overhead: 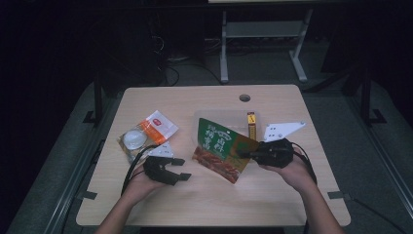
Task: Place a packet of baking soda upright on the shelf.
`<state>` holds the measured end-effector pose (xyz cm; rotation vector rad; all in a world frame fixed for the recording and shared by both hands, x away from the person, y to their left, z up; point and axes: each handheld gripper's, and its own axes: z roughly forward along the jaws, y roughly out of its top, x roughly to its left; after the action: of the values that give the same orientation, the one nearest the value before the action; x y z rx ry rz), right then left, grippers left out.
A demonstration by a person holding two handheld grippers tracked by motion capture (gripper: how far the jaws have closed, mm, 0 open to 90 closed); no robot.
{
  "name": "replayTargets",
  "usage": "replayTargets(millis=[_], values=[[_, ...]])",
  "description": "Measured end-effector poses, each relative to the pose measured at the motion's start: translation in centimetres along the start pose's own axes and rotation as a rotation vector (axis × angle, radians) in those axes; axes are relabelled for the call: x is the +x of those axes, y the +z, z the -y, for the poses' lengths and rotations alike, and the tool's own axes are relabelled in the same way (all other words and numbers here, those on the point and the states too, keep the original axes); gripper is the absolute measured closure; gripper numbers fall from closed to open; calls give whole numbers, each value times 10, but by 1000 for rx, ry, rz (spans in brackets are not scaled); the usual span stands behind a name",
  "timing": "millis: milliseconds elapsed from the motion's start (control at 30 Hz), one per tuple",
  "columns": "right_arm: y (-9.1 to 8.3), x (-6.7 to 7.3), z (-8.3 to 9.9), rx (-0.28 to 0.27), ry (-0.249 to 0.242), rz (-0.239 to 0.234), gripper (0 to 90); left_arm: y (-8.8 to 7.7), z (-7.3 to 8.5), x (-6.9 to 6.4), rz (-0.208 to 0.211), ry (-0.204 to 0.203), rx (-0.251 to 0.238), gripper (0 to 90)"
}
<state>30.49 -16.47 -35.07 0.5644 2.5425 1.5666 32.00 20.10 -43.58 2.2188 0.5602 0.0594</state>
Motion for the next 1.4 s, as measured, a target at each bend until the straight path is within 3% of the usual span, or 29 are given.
replayTargets(millis=[200,500,900,1400], values=[[-10,-5,-9,-38,15,10,900,5,1,-1,0,1,21,315],[-26,-12,-31,-65,-5,54,900,7,1,0,2,-1,29,290],[-36,-38,-53,-93,19,148,900,10,2,1,6,-8,42,258],[-38,-62,-53,-84,58,232,900,13,3,2,3,-24,43,224]])
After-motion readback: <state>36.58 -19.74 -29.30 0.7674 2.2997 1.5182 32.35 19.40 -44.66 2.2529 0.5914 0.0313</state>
